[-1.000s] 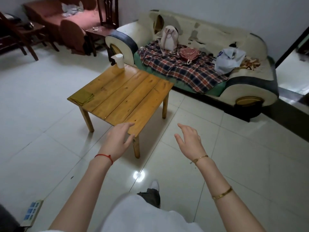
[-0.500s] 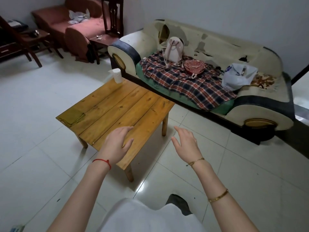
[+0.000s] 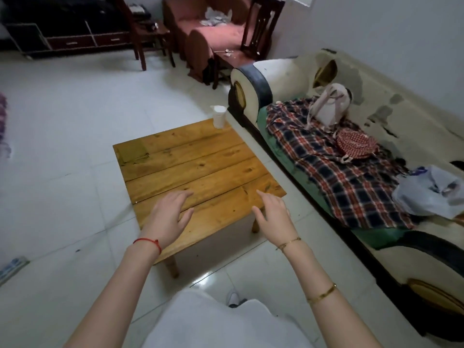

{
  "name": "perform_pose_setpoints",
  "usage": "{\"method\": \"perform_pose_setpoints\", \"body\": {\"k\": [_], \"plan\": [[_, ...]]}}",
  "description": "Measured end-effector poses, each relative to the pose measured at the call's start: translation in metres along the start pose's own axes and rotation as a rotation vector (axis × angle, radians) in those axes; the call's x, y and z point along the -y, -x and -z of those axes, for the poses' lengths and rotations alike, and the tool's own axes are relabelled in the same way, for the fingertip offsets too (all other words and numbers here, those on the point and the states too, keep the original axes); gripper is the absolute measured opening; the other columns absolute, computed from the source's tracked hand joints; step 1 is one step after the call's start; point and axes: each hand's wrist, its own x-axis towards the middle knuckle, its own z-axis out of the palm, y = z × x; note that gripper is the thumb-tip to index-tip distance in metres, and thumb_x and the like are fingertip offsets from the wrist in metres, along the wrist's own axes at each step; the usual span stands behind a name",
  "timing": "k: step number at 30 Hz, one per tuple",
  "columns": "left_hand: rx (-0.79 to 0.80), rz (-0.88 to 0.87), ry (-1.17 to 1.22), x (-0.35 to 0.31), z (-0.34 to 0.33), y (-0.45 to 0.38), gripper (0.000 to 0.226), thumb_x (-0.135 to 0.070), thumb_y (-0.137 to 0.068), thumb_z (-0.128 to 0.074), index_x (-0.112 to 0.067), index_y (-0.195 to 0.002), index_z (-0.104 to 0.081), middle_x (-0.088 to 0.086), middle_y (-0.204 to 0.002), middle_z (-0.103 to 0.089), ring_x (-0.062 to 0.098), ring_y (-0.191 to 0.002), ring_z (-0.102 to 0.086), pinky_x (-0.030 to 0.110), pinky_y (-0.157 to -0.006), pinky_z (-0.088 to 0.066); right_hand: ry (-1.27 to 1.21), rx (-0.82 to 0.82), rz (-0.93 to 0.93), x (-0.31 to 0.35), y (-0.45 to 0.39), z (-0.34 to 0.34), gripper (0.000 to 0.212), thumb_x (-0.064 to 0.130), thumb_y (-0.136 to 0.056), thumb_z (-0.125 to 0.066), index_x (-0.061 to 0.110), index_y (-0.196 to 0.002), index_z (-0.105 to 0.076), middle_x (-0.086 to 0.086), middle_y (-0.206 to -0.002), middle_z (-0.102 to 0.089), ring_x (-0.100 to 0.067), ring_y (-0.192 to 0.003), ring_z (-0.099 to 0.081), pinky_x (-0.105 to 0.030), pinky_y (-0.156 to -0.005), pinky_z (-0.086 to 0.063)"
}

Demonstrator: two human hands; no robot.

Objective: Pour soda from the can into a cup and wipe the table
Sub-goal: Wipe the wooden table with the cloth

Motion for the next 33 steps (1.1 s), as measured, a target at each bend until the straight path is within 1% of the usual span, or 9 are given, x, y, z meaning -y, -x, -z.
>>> {"method": "perform_pose_setpoints", "body": {"k": [7,16,20,23,27,30,33], "plan": [[-0.087,0.234,0.041,-0.028,-0.019,0.005,0.047,-0.034,-0.098,-0.053,-0.02,-0.141,-0.047,0.002,-0.14,-0.054,0.02,-0.131,-0.048,0.039,-0.111,-0.04,0.028,0.121,0.18,-0.025,-0.059,0.017,0.051,0.036,-0.101,-0.041,0.019,-0.148,-0.032,-0.002,-0.149,-0.04,-0.02,-0.14,-0.028,-0.04,-0.115,-0.024],[-0.132,0.427,0.031,-0.014,-0.021,-0.004,0.047,-0.033,-0.098,-0.054,-0.021,-0.143,-0.046,0.001,-0.14,-0.055,0.021,-0.131,-0.049,0.042,-0.11,-0.041,0.023,0.232,0.291,-0.019,-0.114,-0.009,0.051,0.035,-0.1,-0.044,0.019,-0.147,-0.033,-0.001,-0.148,-0.042,-0.019,-0.14,-0.03,-0.041,-0.116,-0.027],[-0.144,0.468,0.05,0.003,-0.021,-0.025,0.045,-0.03,-0.098,-0.054,-0.019,-0.141,-0.048,0.001,-0.139,-0.056,0.02,-0.13,-0.049,0.04,-0.11,-0.04,0.041,0.289,0.31,-0.01,-0.146,-0.026,0.05,0.036,-0.1,-0.043,0.02,-0.147,-0.034,0.0,-0.147,-0.043,-0.019,-0.139,-0.031,-0.04,-0.114,-0.028],[-0.153,0.503,0.068,0.022,-0.02,-0.05,0.044,-0.031,-0.098,-0.053,-0.02,-0.14,-0.048,0.001,-0.138,-0.056,0.019,-0.129,-0.05,0.039,-0.11,-0.041,0.035,0.303,0.315,0.0,-0.179,-0.035,0.048,0.036,-0.1,-0.042,0.021,-0.146,-0.036,0.0,-0.144,-0.045,-0.019,-0.137,-0.033,-0.041,-0.113,-0.031],[-0.167,0.562,0.099,0.056,-0.013,-0.089,0.042,-0.03,-0.099,-0.051,-0.021,-0.14,-0.049,0.001,-0.139,-0.056,0.02,-0.129,-0.05,0.038,-0.11,-0.041,-0.001,0.308,0.299,0.021,-0.235,-0.042,0.044,0.031,-0.101,-0.043,0.017,-0.142,-0.042,-0.002,-0.14,-0.05,-0.021,-0.134,-0.039,-0.041,-0.112,-0.035],[-0.181,0.594,0.109,0.083,-0.003,-0.121,0.04,-0.029,-0.099,-0.051,-0.019,-0.138,-0.051,0.003,-0.137,-0.057,0.022,-0.127,-0.052,0.04,-0.109,-0.042,0.036,0.293,0.331,0.043,-0.28,-0.047,0.043,0.029,-0.101,-0.044,0.015,-0.141,-0.043,-0.004,-0.14,-0.051,-0.022,-0.132,-0.041,-0.04,-0.111,-0.035],[-0.161,0.611,0.115,0.113,0.007,-0.151,0.041,-0.03,-0.099,-0.051,-0.019,-0.138,-0.051,0.005,-0.137,-0.057,0.024,-0.128,-0.051,0.043,-0.109,-0.042,0.042,0.296,0.354,0.067,-0.321,-0.055,0.042,0.03,-0.1,-0.045,0.015,-0.14,-0.045,-0.005,-0.139,-0.051,-0.024,-0.132,-0.042,-0.042,-0.11,-0.036]]}}
